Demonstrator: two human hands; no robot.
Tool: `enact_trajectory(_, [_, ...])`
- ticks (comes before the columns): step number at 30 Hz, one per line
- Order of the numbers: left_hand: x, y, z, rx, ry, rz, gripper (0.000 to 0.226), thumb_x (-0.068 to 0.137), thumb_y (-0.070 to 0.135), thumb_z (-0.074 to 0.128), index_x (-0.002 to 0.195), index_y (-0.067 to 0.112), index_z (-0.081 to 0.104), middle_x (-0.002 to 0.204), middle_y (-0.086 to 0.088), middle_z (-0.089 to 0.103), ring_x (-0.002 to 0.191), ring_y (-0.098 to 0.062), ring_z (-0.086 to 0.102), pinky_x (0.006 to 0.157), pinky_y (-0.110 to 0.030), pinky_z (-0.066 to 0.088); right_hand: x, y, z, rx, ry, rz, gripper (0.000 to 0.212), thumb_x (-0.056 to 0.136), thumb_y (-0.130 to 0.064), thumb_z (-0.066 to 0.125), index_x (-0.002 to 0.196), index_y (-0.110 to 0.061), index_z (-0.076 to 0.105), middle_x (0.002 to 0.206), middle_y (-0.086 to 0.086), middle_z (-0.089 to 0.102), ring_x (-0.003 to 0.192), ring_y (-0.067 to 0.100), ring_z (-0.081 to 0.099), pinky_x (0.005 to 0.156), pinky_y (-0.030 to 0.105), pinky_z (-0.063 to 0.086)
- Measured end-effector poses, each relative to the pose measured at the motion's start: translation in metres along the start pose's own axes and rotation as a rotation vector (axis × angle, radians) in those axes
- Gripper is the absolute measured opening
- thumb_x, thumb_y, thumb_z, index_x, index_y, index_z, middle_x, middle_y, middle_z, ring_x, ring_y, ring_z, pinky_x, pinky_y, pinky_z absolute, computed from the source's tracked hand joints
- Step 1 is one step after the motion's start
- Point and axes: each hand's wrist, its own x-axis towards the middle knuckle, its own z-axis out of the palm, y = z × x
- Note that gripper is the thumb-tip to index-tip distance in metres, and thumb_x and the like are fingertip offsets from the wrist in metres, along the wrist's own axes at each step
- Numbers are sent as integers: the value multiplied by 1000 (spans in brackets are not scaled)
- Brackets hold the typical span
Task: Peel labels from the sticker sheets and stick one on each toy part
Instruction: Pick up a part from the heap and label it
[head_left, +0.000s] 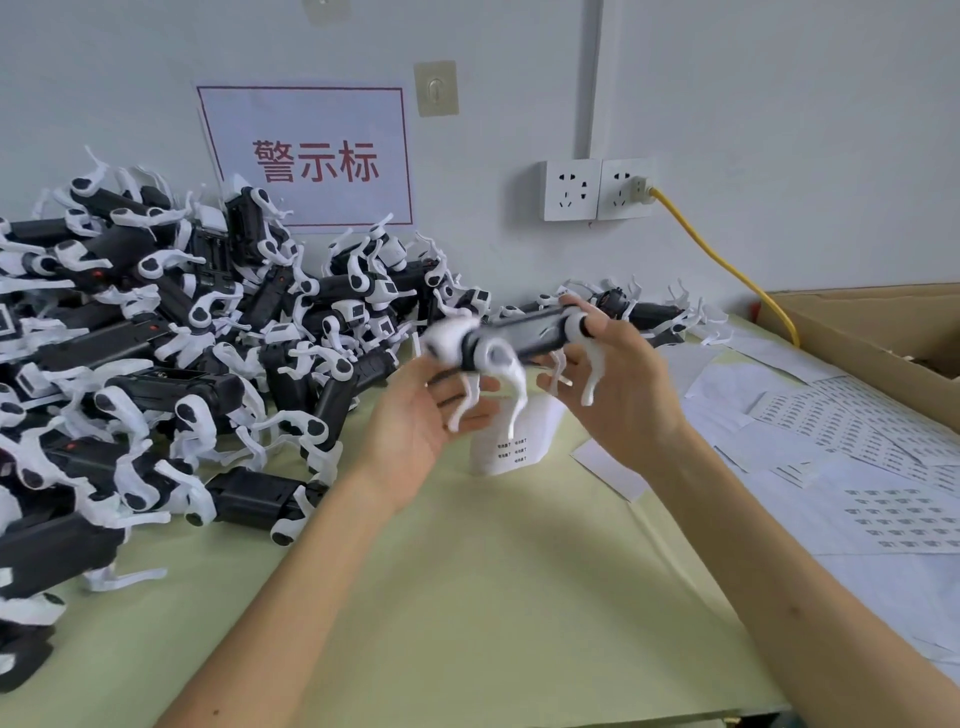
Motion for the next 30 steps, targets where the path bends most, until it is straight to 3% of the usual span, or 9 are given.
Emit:
enact_trajectory(4, [-8, 5, 0, -70, -185, -269, 61, 97, 59, 45, 118, 9, 73, 113, -18, 74, 88, -31, 74, 74, -35, 61, -2, 6, 3, -343, -35, -3, 65, 76, -20, 59, 140, -17, 49, 82, -7, 66, 77, 16, 61, 79, 36, 44])
enact_trajectory(7, [-10, 4, 3, 1, -344, -327, 54, 89, 60, 57, 112, 17, 80, 110, -9, 76, 94, -24, 74, 76, -40, 62, -4, 5, -3, -437, -76, -10, 64, 81, -21, 58, 144, -19, 47, 76, -10, 61, 70, 12, 55, 69, 32, 43])
enact_trajectory(9, [-11, -1, 6, 46, -366, -328, 43, 85, 54, 64, 110, 23, 81, 114, -4, 75, 99, -20, 72, 88, -45, 58, -3, 4, -5, -467, -112, 3, 64, 79, -24, 61, 142, -22, 48, 86, -2, 63, 77, 16, 55, 68, 32, 45])
enact_trajectory(11, [-11, -7, 9, 95, -340, -315, 38, 88, 49, 62, 109, 23, 81, 114, -3, 74, 104, -19, 70, 100, -43, 51, -2, 6, -4, -534, -94, -17, 70, 74, -34, 69, 140, -24, 49, 103, -1, 71, 90, 17, 61, 77, 32, 48])
enact_trajectory(15, [-8, -10, 10, 31, -232, -225, 38, 87, 46, 67, 109, 17, 79, 104, -6, 74, 92, -17, 70, 79, -28, 58, 1, 7, -4, -645, 141, -216, 57, 76, -37, 75, 128, -23, 58, 122, 0, 70, 117, 14, 63, 102, 41, 49])
enact_trajectory(19, [-6, -10, 8, -44, -122, -136, 35, 88, 41, 59, 108, 18, 74, 93, -2, 76, 85, -13, 73, 76, -24, 57, 2, 2, -7, -517, 188, -248, 21, 82, -21, 68, 103, -15, 68, 100, 10, 71, 90, 19, 64, 76, 32, 47])
enact_trajectory(22, [-5, -11, 7, -10, -92, -72, 36, 88, 42, 58, 110, 16, 66, 88, 0, 74, 83, -12, 71, 78, -25, 55, 1, 4, -1, -526, 48, -170, 3, 84, -18, 66, 84, -16, 68, 86, 2, 69, 79, 16, 59, 68, 23, 45])
enact_trajectory(25, [-4, -13, 8, 26, -91, -37, 40, 91, 42, 56, 119, 15, 65, 98, -1, 76, 92, -13, 72, 82, -26, 56, -2, 12, 4, -582, -78, -127, 6, 89, -11, 68, 84, -14, 69, 84, 3, 66, 81, 19, 56, 64, 18, 42])
enact_trajectory(30, [-5, -15, 10, 66, -105, 9, 44, 98, 40, 56, 134, 14, 60, 126, -5, 72, 116, -17, 69, 93, -27, 56, -3, 17, 7, -597, -69, -132, 15, 96, -4, 65, 85, -14, 69, 78, -2, 69, 77, 13, 64, 64, 14, 43])
